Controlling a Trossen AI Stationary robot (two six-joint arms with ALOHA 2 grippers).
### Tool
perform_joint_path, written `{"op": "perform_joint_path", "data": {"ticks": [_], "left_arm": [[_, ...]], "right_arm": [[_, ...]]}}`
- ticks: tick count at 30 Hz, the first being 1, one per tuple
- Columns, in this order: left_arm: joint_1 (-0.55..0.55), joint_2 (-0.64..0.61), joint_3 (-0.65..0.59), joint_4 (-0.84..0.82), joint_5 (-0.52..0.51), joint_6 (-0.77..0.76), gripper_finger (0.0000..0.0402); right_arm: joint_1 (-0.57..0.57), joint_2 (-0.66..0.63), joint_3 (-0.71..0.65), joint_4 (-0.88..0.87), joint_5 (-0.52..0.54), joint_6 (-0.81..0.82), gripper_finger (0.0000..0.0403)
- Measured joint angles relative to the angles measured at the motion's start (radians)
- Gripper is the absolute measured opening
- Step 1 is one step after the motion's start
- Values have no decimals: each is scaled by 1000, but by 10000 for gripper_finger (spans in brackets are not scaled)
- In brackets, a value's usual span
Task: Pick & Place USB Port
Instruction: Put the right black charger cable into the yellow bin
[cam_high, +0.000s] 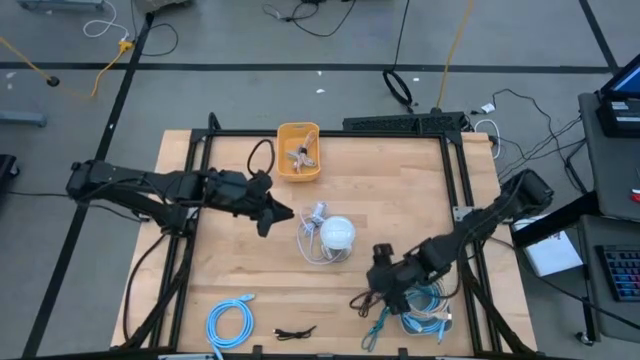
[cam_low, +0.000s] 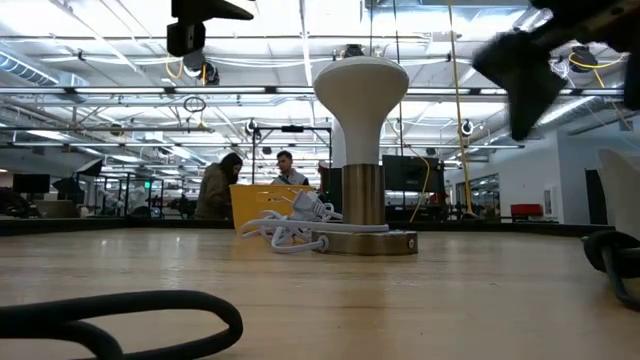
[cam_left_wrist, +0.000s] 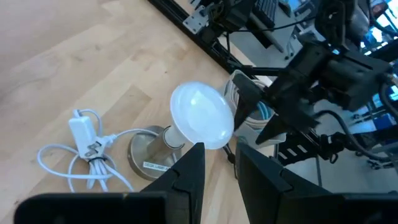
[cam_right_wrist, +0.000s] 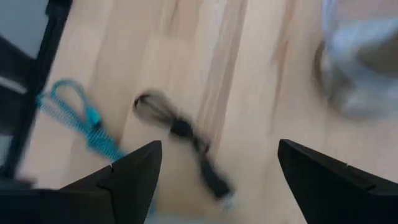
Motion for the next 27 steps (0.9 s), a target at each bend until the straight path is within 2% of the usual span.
{"op": "perform_joint_path", "data": {"ticks": [3,11,15,18,22,27], "left_arm": [[-19,0,0,0,-26,-17,93],[-59,0,0,2,-64,-38,93],[-79,0,0,2,-89,-50,93],[-93,0,0,2,-106,-63,93],[-108,0,0,2,-123,-75,93],[-114,0,0,3,-136,-78,93]], "right_arm": [[8,43,27,-5,8,-59,313],[25,130,7,23,-96,-66,313],[25,130,8,84,-90,-81,313],[25,132,8,97,-39,-87,309],[15,131,-3,131,-26,-88,282],[-3,131,-85,217,-99,-78,230]]}}
